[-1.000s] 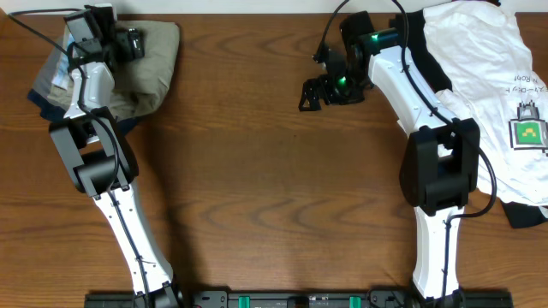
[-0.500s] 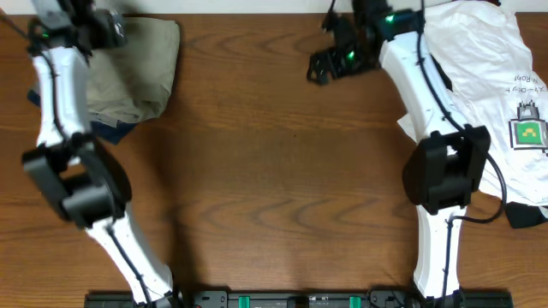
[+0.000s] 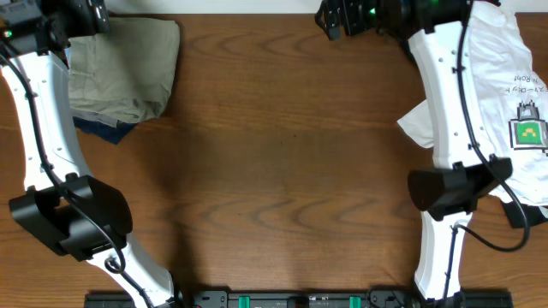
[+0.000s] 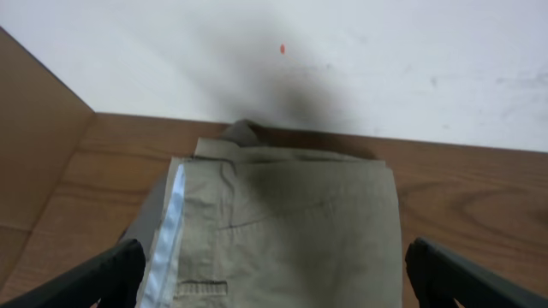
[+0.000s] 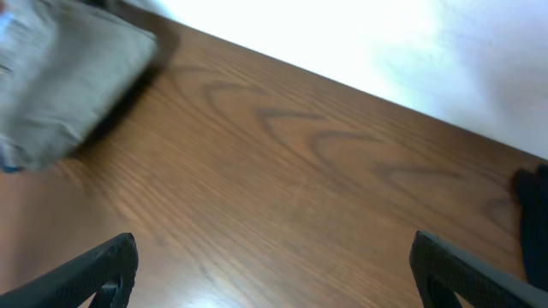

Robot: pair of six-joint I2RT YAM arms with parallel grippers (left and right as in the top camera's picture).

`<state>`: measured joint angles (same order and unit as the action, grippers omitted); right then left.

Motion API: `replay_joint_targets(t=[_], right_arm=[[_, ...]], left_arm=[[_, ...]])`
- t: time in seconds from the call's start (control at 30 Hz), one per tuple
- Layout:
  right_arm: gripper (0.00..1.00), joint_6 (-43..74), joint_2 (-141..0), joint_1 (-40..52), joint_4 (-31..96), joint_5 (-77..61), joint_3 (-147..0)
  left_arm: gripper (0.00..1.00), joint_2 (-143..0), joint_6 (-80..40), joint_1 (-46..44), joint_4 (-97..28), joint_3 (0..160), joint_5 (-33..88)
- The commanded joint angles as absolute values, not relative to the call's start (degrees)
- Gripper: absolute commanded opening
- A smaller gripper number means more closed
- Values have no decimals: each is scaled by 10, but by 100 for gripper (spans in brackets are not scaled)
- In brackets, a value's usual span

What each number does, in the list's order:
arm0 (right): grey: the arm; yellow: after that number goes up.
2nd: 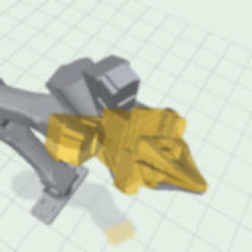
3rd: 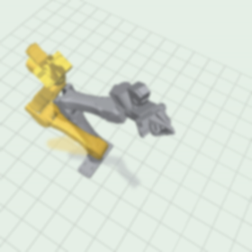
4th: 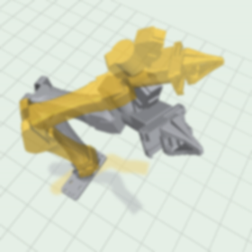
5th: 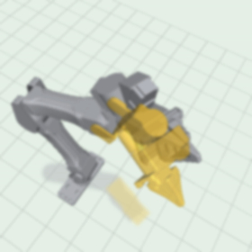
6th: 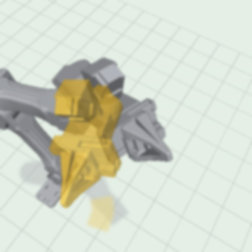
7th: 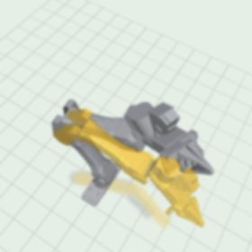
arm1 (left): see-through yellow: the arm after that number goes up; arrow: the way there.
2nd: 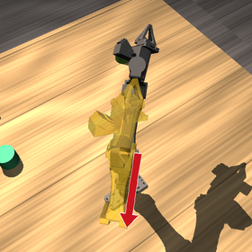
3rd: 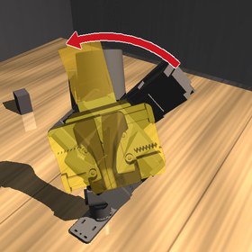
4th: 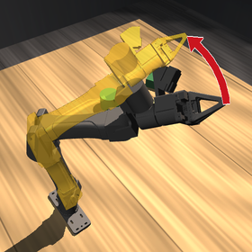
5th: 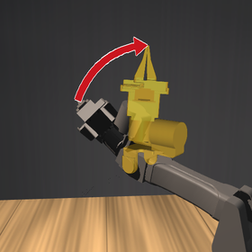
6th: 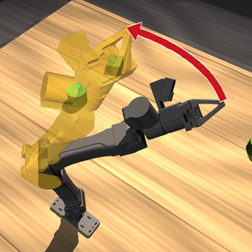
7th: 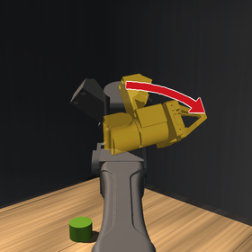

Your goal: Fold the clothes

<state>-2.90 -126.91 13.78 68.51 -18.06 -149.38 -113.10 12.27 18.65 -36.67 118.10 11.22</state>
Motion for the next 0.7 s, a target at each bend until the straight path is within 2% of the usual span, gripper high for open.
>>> replay_joint_targets(t=[0.0, 0.13, 0.3, 0.67], right_arm=[[99, -4, -1253, 153, 688, -199, -1506], [99, -5, -1253, 158, 691, -199, -1502], [99, -9, -1253, 157, 762, -166, -1502], [99, -10, -1236, 192, 665, 12, -1501]], left_arm=[[98, -1135, 128, 189, -373, 1183, 111], [98, -1135, 128, 189, -373, 1183, 111], [98, -1135, 128, 189, -373, 1183, 111], [98, -1135, 129, 189, -373, 1183, 111]])
